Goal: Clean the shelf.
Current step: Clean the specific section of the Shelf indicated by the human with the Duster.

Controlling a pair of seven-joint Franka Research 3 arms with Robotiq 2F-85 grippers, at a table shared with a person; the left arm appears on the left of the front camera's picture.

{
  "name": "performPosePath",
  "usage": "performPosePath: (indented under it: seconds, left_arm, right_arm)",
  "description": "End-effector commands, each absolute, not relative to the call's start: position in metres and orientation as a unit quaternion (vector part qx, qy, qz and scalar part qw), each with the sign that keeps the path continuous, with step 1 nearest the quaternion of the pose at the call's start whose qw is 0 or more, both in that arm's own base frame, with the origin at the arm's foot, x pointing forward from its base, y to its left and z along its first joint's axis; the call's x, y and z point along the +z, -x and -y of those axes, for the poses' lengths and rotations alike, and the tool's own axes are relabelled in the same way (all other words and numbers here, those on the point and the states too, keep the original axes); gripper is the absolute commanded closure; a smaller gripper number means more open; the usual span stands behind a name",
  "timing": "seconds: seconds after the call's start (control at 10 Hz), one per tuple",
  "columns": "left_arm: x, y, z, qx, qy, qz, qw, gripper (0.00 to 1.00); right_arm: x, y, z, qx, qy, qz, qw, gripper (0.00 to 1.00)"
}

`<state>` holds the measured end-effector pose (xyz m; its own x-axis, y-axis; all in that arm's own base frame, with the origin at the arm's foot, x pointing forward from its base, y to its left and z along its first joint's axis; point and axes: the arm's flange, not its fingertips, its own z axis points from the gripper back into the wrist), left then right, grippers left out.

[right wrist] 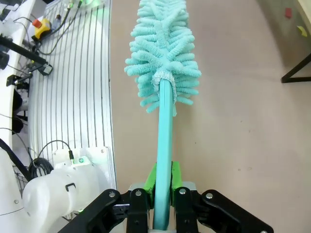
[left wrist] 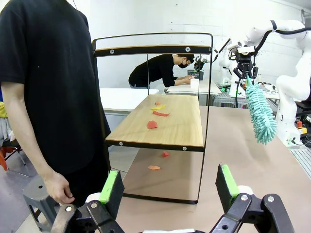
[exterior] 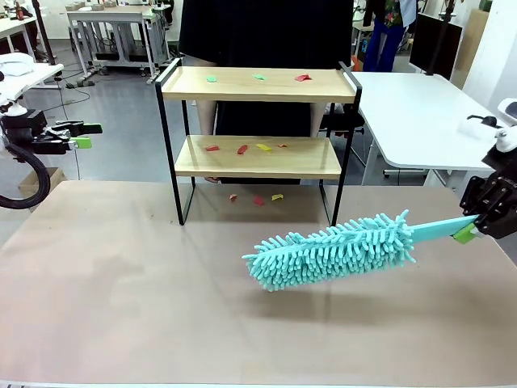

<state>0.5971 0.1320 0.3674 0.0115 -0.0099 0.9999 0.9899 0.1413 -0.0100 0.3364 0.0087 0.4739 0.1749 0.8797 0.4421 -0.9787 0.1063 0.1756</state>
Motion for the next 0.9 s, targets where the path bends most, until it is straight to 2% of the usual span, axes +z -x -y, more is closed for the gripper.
performPosePath:
  seconds: [0.0,0.8]
  left_arm:
    - [0.3694,-0.5952,-0.1314,-0.467,0.461,0.53,0.537,0.0]
    - [0.3694,-0.5952,-0.1314,-0.467,0.461,0.53,0.537,0.0]
  right_arm:
    - [0.4775,-0.3312,-0.0086,0.635,-0.221,0.124,0.73,0.88]
    - [0.4775,-0.3312,-0.0086,0.635,-0.221,0.124,0.73,0.88]
